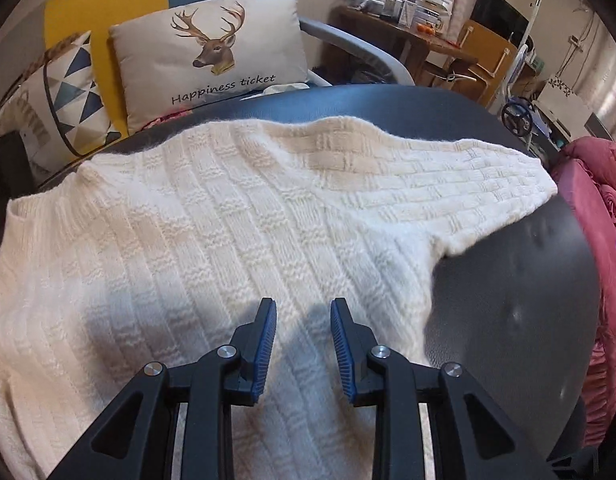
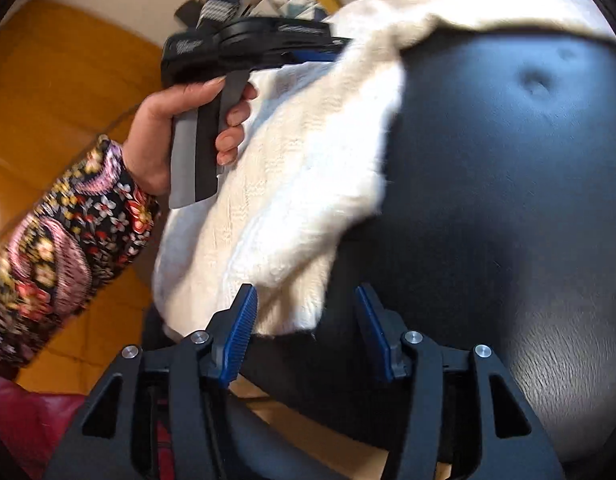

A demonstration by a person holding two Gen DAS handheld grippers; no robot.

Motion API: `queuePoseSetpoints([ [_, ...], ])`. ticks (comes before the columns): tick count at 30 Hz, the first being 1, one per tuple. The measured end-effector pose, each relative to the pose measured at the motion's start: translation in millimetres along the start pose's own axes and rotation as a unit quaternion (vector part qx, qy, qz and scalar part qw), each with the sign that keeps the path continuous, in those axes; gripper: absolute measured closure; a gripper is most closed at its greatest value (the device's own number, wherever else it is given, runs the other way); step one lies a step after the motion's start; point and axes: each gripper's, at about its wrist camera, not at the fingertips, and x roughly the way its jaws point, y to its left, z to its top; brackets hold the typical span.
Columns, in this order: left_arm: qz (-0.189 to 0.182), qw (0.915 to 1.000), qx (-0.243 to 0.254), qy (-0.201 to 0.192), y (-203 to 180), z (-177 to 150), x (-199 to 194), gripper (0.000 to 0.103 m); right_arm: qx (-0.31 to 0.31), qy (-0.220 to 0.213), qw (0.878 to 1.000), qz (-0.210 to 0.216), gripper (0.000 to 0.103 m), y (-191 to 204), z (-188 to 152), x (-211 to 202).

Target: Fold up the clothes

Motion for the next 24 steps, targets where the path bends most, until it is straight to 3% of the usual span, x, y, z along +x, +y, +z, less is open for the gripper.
queuePoseSetpoints([
  [3,0.015,0.9992,0.037,0.005,-14,6,9,0.075,0.005,0.000,1.000,-0.003,0.053,-6,-4,-4],
  [6,0.053,0.9962,0.069,0.001,-30,10,18,0.075,-0.043,0.013,0.998,-0.044,0.058,8,-4,5],
  [9,0.064,0.9960,0.062,-0.008,-31,15,23,0.074,-0.102,0.017,0.990,-0.092,0.059,27,-7,17],
  [10,0.064,0.9962,0.057,-0.011,-30,16,24,0.074,-0.116,0.015,0.987,-0.106,0.064,31,-9,21],
  [11,0.063,0.9965,0.052,-0.014,-29,16,24,0.074,-0.130,0.013,0.984,-0.123,0.080,35,-11,24],
  [12,0.062,0.9967,0.048,-0.018,-28,15,23,0.074,-0.137,0.011,0.981,-0.134,0.085,37,-12,28],
  [15,0.074,0.9950,0.058,-0.033,-33,8,22,0.073,-0.104,0.002,0.989,-0.106,0.095,31,-14,31],
  [19,0.107,0.9897,0.081,-0.050,-45,4,23,0.073,-0.055,-0.013,0.995,-0.078,0.097,16,-22,20],
  [24,0.113,0.9882,0.082,-0.062,-44,4,25,0.073,-0.011,-0.022,0.999,-0.046,0.098,1,-47,-12],
])
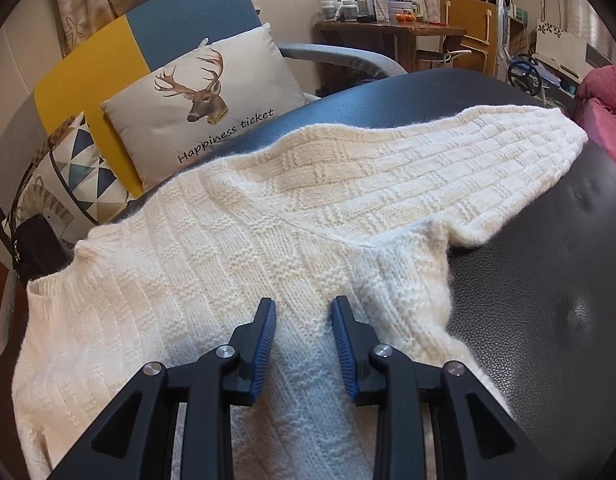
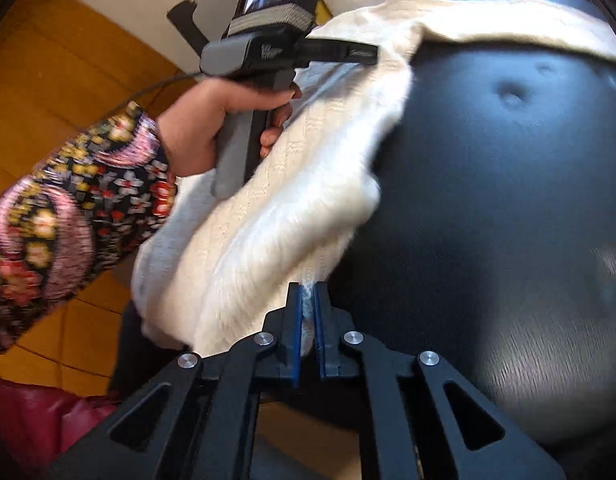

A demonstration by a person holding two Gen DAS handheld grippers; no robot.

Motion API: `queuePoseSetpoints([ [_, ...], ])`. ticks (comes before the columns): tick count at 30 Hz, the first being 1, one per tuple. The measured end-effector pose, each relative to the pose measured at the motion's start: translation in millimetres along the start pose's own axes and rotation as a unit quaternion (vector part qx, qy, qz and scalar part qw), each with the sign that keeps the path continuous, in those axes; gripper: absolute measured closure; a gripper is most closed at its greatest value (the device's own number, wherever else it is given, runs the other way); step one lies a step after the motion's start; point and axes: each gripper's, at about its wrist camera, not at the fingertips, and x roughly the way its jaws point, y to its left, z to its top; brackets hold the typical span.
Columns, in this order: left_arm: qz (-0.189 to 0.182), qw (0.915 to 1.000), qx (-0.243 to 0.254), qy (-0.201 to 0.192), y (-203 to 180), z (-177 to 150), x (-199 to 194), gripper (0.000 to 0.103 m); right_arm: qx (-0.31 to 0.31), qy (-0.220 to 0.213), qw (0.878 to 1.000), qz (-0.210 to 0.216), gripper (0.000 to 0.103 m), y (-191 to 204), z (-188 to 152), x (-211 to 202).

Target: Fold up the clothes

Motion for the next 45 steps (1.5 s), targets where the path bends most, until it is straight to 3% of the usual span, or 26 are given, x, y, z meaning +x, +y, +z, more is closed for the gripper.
queuePoseSetpoints([
  [6,0.010,0.9999,0.004,-0.008,-2,-1,1,0.073,0.013,0.002,1.000,-0.011,0.098,-3,-8,-40],
  [8,0.015,0.9998,0.006,-0.010,-4,-2,1,0.073,0.022,0.002,1.000,-0.015,0.101,-1,-13,-70],
  [14,0.024,0.9996,0.010,-0.014,-7,-4,-1,0.073,0.039,0.011,0.999,-0.035,0.103,-9,-29,-88],
  [17,0.029,0.9994,0.019,-0.009,-10,-5,-6,0.074,0.046,-0.026,0.999,0.000,0.099,-14,-24,-89],
  [18,0.029,0.9992,0.028,-0.004,-12,-6,-10,0.074,0.052,-0.034,0.998,0.015,0.093,-17,-22,-91],
  [21,-0.004,0.9997,0.026,0.002,-8,-12,-22,0.074,0.057,-0.059,0.996,0.018,0.088,-22,-7,-87],
  [23,-0.032,0.9994,-0.002,0.011,1,-15,-24,0.074,0.075,-0.061,0.995,0.039,0.088,-30,6,-75],
  [27,-0.067,0.9957,-0.060,0.024,13,-20,-21,0.074,0.073,-0.027,0.996,0.036,0.087,-33,24,-41],
  [31,-0.061,0.9976,-0.033,0.008,2,-10,-17,0.074,0.071,-0.011,0.996,0.047,0.085,-28,30,-21],
  [32,-0.054,0.9984,-0.019,0.003,-4,-8,-16,0.074,0.068,-0.012,0.996,0.048,0.090,-25,31,-19],
  [33,-0.043,0.9991,-0.005,0.001,-9,-5,-14,0.074,0.063,-0.013,0.997,0.037,0.096,-24,31,-22],
  [37,-0.016,0.9996,0.010,-0.023,-18,-6,-12,0.074,0.041,-0.021,0.999,-0.009,0.098,-17,29,-35],
  [41,-0.007,0.9995,0.014,-0.029,-19,-7,-12,0.074,0.055,-0.030,0.998,-0.009,0.098,-30,22,-52],
  [43,-0.010,0.9995,0.012,-0.029,-16,-7,-13,0.074,0.072,-0.047,0.996,-0.001,0.095,-34,23,-54],
  [44,-0.014,0.9995,0.007,-0.028,-14,-8,-13,0.074,0.081,-0.055,0.995,0.003,0.087,-36,24,-56],
  [45,-0.018,0.9995,0.002,-0.027,-12,-8,-14,0.074,0.090,-0.063,0.994,0.007,0.072,-38,24,-57],
])
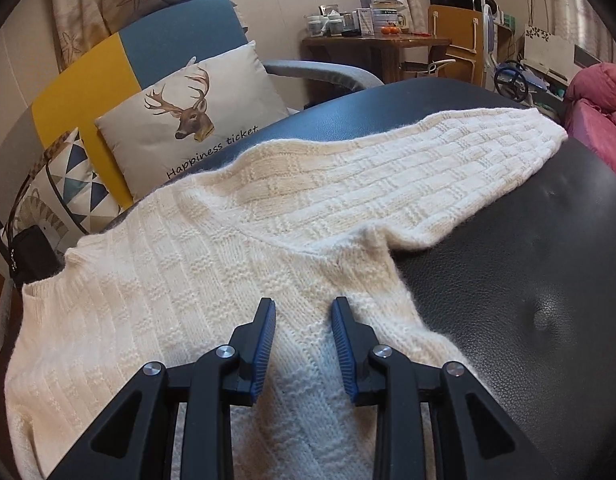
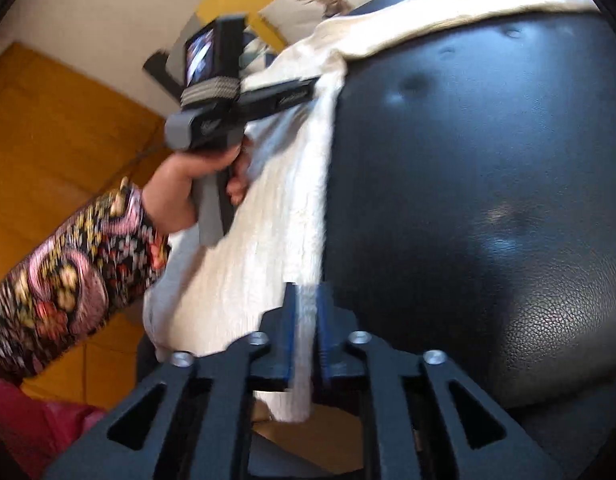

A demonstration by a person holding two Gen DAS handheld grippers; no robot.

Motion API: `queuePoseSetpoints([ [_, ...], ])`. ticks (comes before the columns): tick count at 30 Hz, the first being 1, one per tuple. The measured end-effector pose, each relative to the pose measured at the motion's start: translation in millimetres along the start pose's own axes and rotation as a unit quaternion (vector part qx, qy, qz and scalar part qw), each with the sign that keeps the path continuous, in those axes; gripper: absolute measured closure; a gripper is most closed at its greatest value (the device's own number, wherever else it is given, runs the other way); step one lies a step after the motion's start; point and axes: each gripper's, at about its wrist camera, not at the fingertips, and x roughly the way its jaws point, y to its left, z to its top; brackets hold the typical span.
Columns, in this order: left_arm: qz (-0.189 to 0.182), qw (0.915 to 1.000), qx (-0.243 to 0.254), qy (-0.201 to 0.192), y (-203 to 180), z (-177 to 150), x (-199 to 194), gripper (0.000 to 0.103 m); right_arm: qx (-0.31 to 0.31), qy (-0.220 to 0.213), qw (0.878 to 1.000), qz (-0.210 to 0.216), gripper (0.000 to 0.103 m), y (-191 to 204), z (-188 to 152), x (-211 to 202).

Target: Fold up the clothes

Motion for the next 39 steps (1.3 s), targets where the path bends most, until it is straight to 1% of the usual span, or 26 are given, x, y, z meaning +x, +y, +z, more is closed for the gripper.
queuePoseSetpoints([
  [1,-0.006,0.9999,-0.010,0.002,4,-1,-1,0.074,0.009,-0.004,1.000,0.000,0.066,-1,1,-1],
  [2,-0.011,0.9997,-0.021,0.003,7,-2,-2,0.074,0.015,-0.006,1.000,-0.004,0.056,-2,1,-1],
  [3,-0.016,0.9994,-0.030,0.004,10,-3,-2,0.074,0.021,-0.009,1.000,-0.008,0.052,-4,1,-2],
  [5,-0.019,0.9992,-0.036,0.003,13,-4,-2,0.073,0.025,-0.006,1.000,-0.002,0.052,-6,2,2],
  [8,-0.013,0.9994,-0.031,0.002,9,-4,-2,0.073,0.013,-0.001,1.000,-0.005,0.052,-6,3,4],
  [12,-0.010,0.9995,-0.029,0.001,9,-4,-2,0.073,-0.007,0.019,1.000,0.013,0.052,6,2,20],
  [13,-0.013,0.9994,-0.032,0.002,10,-4,-2,0.072,-0.020,0.020,1.000,0.009,0.052,11,1,23],
  [14,-0.017,0.9993,-0.034,0.002,11,-4,-2,0.072,-0.039,0.021,0.999,0.000,0.054,16,0,25],
  [15,-0.020,0.9991,-0.037,0.002,13,-4,-2,0.072,-0.069,0.021,0.997,-0.024,0.074,25,-1,29],
  [16,-0.022,0.9990,-0.039,0.002,14,-4,-2,0.072,-0.087,0.030,0.995,-0.042,0.089,30,-3,34],
  [17,-0.023,0.9990,-0.039,0.002,15,-4,-2,0.072,-0.094,0.039,0.993,-0.054,0.092,32,-3,38],
  [19,-0.019,0.9991,-0.037,0.002,14,-4,-2,0.072,-0.084,0.037,0.995,-0.044,0.094,31,-2,38],
  [25,-0.001,0.9997,-0.023,0.003,8,-3,-4,0.072,-0.077,0.030,0.995,-0.049,0.097,23,-3,20],
  [27,0.000,0.9996,-0.027,0.005,7,-3,-4,0.072,-0.073,0.031,0.996,-0.048,0.097,20,-5,16],
  [32,-0.013,0.9986,-0.050,0.010,4,-6,-8,0.072,-0.062,0.034,0.996,-0.063,0.097,14,-12,12],
  [37,0.001,0.9992,-0.039,0.005,-3,-7,-9,0.072,-0.042,0.039,0.997,-0.058,0.097,15,-6,17],
  [38,0.002,0.9993,-0.038,0.004,-3,-7,-9,0.072,-0.038,0.040,0.997,-0.057,0.096,15,-5,18],
  [39,-0.001,0.9992,-0.041,0.004,-2,-7,-9,0.072,-0.053,0.046,0.995,-0.065,0.093,20,-2,18],
])
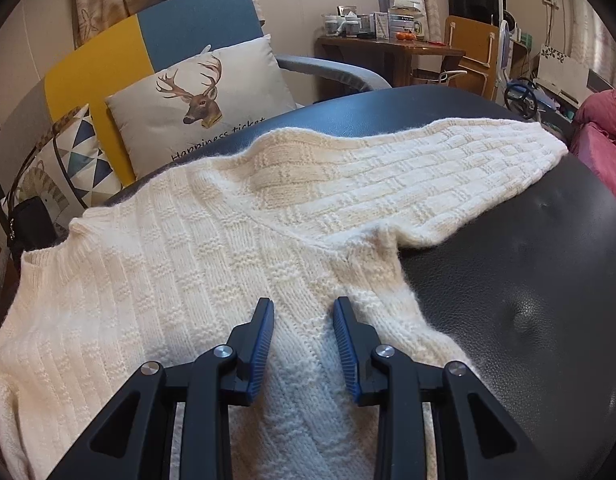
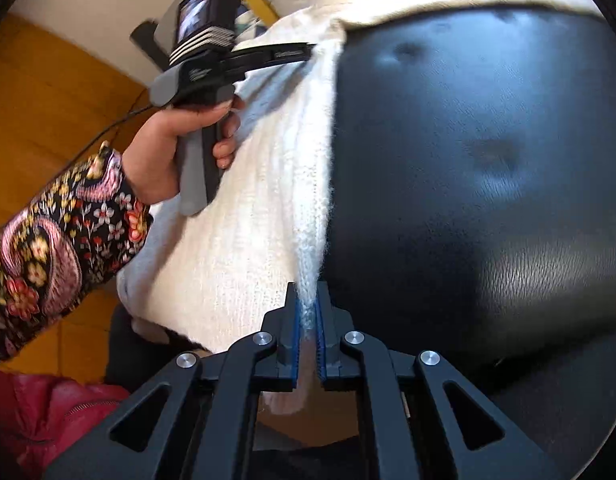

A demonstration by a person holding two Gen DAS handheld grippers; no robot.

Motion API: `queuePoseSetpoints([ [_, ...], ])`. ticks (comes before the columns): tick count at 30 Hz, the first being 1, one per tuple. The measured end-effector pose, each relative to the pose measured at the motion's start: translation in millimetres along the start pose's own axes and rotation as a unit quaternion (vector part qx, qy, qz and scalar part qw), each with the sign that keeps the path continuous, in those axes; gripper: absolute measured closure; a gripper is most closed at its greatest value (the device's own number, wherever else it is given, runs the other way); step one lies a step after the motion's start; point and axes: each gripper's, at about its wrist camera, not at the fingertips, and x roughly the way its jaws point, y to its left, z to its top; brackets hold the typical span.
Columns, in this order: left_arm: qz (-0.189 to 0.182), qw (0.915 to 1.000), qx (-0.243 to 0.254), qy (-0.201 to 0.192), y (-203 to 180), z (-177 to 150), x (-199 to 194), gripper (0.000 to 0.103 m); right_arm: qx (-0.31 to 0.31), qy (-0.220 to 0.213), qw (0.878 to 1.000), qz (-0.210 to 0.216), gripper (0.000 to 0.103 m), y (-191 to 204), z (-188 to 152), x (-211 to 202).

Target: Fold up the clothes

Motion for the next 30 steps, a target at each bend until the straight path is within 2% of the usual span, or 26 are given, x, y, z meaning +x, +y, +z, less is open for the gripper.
queuePoseSetpoints([
  [1,-0.004,1.0000,-0.003,0.000,1,0,0,0.072,-0.008,-0.005,1.000,-0.011,0.093,4,3,-3],
  [3,-0.012,0.9999,-0.012,0.000,5,-1,-1,0.072,-0.019,-0.042,0.999,-0.021,0.092,8,15,-19],
  [7,-0.035,0.9988,-0.034,0.005,15,-2,-4,0.072,-0.045,-0.133,0.990,-0.029,0.092,19,67,-43],
  [9,-0.046,0.9979,-0.046,0.010,20,-4,-8,0.072,-0.055,-0.133,0.987,-0.071,0.092,25,105,-27],
  [11,-0.055,0.9961,-0.066,0.019,27,-12,-18,0.072,-0.067,-0.126,0.986,-0.088,0.092,27,141,-4],
  [13,-0.083,0.9929,-0.081,0.026,29,-23,-29,0.072,-0.074,-0.118,0.985,-0.101,0.092,26,172,18],
  [15,-0.118,0.9885,-0.091,0.024,24,-36,-41,0.072,-0.074,-0.109,0.988,-0.085,0.092,22,197,33],
  [18,-0.161,0.9844,-0.069,0.012,4,-52,-58,0.072,-0.072,-0.092,0.990,-0.080,0.092,16,227,56],
  [23,-0.204,0.9782,-0.040,0.000,-23,-72,-69,0.072,-0.092,-0.069,0.987,-0.109,0.092,14,239,76],
  [26,-0.208,0.9769,-0.049,-0.004,-23,-74,-68,0.072,-0.110,-0.058,0.984,-0.129,0.092,11,245,88],
  [30,-0.217,0.9743,-0.061,-0.009,-20,-77,-69,0.072,-0.107,-0.050,0.979,-0.164,0.103,-2,254,102],
])
